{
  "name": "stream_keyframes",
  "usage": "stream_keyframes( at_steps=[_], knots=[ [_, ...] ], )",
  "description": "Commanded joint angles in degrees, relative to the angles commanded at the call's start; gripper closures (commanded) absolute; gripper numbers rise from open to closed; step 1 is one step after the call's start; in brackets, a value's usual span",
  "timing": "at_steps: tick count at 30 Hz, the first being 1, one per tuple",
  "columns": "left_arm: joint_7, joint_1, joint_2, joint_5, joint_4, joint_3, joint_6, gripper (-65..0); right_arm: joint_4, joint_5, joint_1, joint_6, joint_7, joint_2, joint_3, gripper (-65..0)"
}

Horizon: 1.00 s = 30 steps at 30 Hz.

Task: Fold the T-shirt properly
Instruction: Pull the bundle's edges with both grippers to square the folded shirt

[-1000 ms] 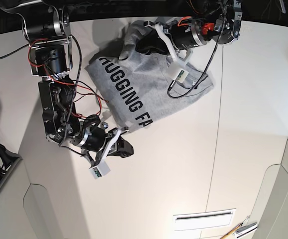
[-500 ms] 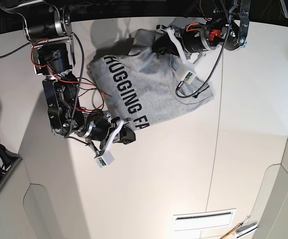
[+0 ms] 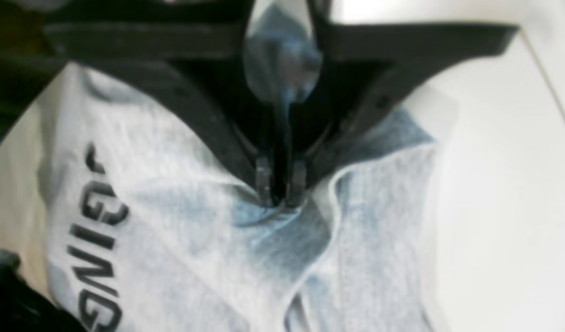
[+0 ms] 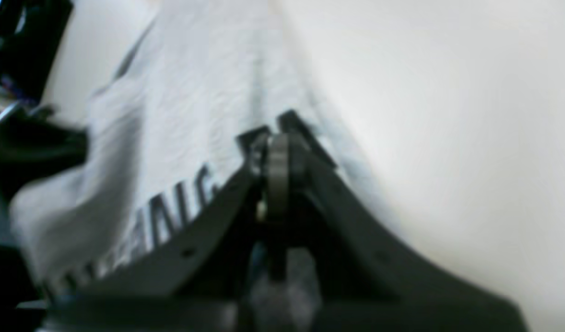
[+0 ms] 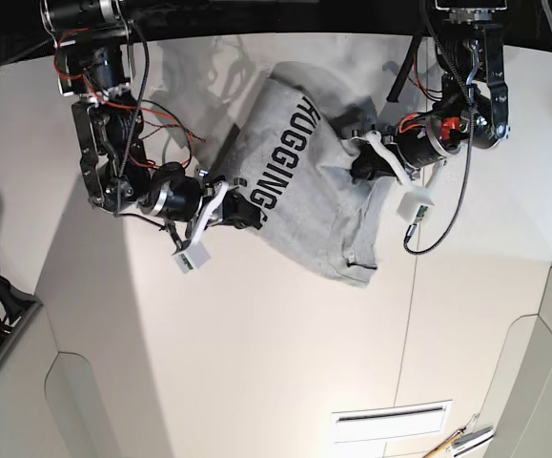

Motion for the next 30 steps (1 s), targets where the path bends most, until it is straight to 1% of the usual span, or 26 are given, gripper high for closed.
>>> stream_keyframes(
  at_steps=[4,8,11,13,14,15,17,18,21,24,26,29,30],
  knots=[
    [0.1,-3.2,0.0,-0.7,0.2,-0.9,0.0,-4.3,6.1,-0.5,-3.0,-0.04,-0.6,0.0,1.0,0.0],
    [0.7,-3.7,0.0,-1.0,0.2,-5.2,0.0,-4.3,7.8,-0.5,-2.6,-0.24,-0.8,0.0,2.8,0.0],
    [2.0,-3.8,-0.1,-5.6,0.2,-10.0,0.0,-4.3,7.8,-0.8,-2.1,-0.22,-0.5,0.0,3.7,0.0],
    [3.5,-3.7,-0.2,-8.6,0.2,-12.9,0.0,-4.3,7.7,-3.4,-1.7,-0.24,0.5,0.0,3.7,0.0],
    [4.7,-3.4,-0.5,-10.6,0.2,-13.8,0.0,-4.3,7.7,-5.0,-1.7,-0.26,2.1,0.0,3.7,0.0],
    [6.0,-2.8,-0.9,-13.2,0.2,-14.4,0.0,-4.3,7.7,-6.6,-1.7,-0.39,3.6,0.0,3.7,0.0],
    [8.0,-1.0,-1.0,-16.4,0.2,-15.6,0.0,-4.3,7.6,-9.5,-1.7,-0.39,5.6,0.0,3.7,0.0],
    [8.7,0.1,-1.0,-17.7,0.2,-16.0,0.0,-4.3,7.6,-10.2,-1.6,-0.39,5.7,0.0,3.7,0.0],
    [8.9,3.9,-1.0,-20.5,0.2,-16.5,0.0,-4.3,6.9,-10.6,-1.6,-0.39,5.7,0.0,3.7,0.0],
    [8.7,6.3,-0.6,-20.7,0.2,-16.5,0.0,-4.3,4.5,-10.5,-1.6,-0.39,6.8,0.0,3.7,0.0],
    [8.5,6.4,-0.6,-19.4,0.1,-16.4,0.0,-4.3,2.3,-9.5,-1.5,-0.39,7.0,0.0,3.7,0.0],
    [4.5,6.2,-0.5,-15.1,0.1,-15.8,0.0,-4.3,-0.2,-7.4,-1.6,-0.39,6.5,0.0,3.7,0.0],
    [2.9,6.0,-0.5,-13.1,0.1,-15.2,0.0,-4.3,-0.3,-6.3,-1.7,-0.39,5.1,0.0,3.7,0.0]
  ],
)
